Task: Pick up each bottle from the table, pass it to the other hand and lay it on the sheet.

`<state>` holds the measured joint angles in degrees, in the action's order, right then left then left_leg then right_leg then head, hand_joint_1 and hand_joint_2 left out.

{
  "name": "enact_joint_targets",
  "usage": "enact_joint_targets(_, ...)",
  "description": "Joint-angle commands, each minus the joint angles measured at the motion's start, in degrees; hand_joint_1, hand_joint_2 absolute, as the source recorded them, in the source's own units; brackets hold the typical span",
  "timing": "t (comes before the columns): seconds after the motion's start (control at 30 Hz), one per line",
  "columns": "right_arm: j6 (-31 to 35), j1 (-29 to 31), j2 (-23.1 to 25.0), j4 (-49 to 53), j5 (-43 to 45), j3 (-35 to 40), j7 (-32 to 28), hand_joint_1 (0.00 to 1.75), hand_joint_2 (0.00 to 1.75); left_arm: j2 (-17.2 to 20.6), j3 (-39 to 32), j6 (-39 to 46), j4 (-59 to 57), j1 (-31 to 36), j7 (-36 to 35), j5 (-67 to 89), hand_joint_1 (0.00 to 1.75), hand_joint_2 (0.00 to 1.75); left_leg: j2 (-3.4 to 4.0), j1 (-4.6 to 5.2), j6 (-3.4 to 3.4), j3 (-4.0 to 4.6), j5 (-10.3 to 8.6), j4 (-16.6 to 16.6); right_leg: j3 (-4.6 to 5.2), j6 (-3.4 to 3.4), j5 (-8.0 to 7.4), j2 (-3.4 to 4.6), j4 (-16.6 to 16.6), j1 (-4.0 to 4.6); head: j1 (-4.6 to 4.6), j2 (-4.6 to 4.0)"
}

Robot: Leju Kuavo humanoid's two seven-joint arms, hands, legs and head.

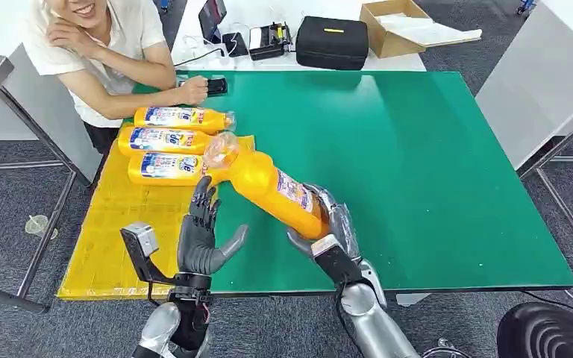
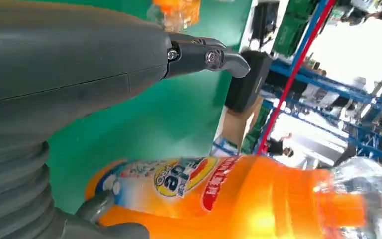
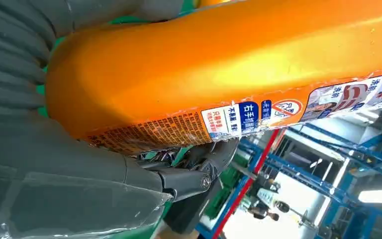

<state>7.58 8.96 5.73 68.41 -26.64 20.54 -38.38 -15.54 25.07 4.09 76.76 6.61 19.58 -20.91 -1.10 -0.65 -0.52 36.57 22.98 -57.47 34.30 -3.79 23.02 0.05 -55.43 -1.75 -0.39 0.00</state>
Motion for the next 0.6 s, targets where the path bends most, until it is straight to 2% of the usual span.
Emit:
enact_joint_targets(0.03, -0.6, 4.0, 0.6, -7.1, 0.3, 9.8, 0.7, 1.75, 1.75, 2.1, 4.3, -2.4, -4.4, 4.0, 0.4, -1.8, 0.00, 1.75, 0.23, -0.03, 0.01, -0.31, 0.12, 0.0, -0.26, 0.21, 0.06, 0.13, 0.0, 0.07, 0.00, 0.00)
enact_joint_targets(0.1, -1.2, 4.4, 0.6, -8.4, 0.1, 12.0, 0.8, 1.68, 1.75, 3.5, 5.3, -4.7, -3.0, 4.2, 0.6, -1.2, 0.00, 1.75, 0.20, -0.03, 0.01, -0.32, 0.12, 0.0, -0.29, 0.22, 0.07, 0.09, 0.0, 0.08, 0.00, 0.00)
enact_joint_targets(0.17, -2.1, 4.4, 0.1, -7.5, -0.4, 14.0, 0.3, 1.75, 1.75, 4.2, 5.0, -6.2, -3.0, 5.0, 0.4, -0.8, 0.00, 1.75, 0.12, -0.02, 0.00, -0.18, 0.05, 0.0, -0.17, 0.14, 0.02, 0.07, 0.1, 0.04, 0.00, 0.00)
enact_joint_targets(0.27, -4.5, 4.9, -0.6, -5.0, 0.3, 16.7, 0.5, 1.75, 1.75, 3.2, 2.9, -8.4, -5.6, 7.0, 0.4, -1.9, 0.00, 1.75, 0.20, -0.03, 0.00, -0.29, 0.12, 0.0, -0.27, 0.22, 0.06, 0.12, 0.0, 0.07, 0.00, 0.00)
enact_joint_targets(0.37, -10.0, 5.6, -1.0, -3.7, 3.7, 18.2, 0.0, 1.75, 1.75, 2.7, 2.4, -12.1, -7.7, 8.6, 0.8, -3.8, 0.00, 1.75, 0.07, -0.02, 0.00, -0.13, 0.04, 0.0, -0.14, 0.15, 0.03, 0.02, 0.0, 0.04, 0.00, 0.00)
enact_joint_targets(0.6, -11.9, 6.2, -1.6, -4.2, 4.4, 19.0, -0.5, 1.75, 1.75, 2.5, 2.9, -13.9, -7.6, 8.8, 1.4, -4.2, 0.00, 1.75, 0.03, -0.01, -0.01, -0.12, 0.02, 0.0, -0.14, 0.12, 0.03, -0.02, 0.0, 0.03, 0.00, 0.00)
